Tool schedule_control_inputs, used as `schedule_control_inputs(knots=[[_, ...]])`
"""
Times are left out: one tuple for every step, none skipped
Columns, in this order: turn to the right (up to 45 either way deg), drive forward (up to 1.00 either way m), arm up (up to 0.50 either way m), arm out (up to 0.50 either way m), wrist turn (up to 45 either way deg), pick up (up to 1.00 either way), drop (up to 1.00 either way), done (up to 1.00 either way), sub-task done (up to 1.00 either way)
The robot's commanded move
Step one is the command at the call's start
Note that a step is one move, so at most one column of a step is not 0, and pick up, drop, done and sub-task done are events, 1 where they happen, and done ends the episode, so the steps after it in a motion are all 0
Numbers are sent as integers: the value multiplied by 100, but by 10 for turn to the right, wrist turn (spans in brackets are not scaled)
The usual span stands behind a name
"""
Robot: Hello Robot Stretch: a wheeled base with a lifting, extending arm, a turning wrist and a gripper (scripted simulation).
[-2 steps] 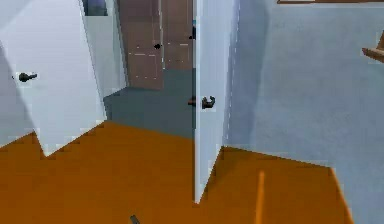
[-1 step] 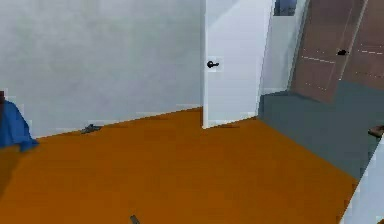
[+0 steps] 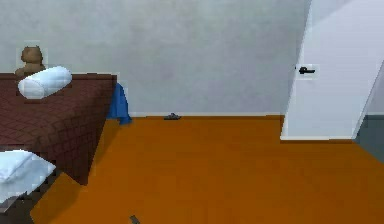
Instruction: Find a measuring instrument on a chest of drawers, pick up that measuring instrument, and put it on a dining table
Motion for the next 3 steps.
schedule_control_inputs(knots=[[0, 10, 0, 0, 0, 0, 0, 0, 0], [450, 0, 0, 0, 0, 0, 0, 0, 0], [30, 0, 0, 0, 0, 0, 0, 0, 0]])
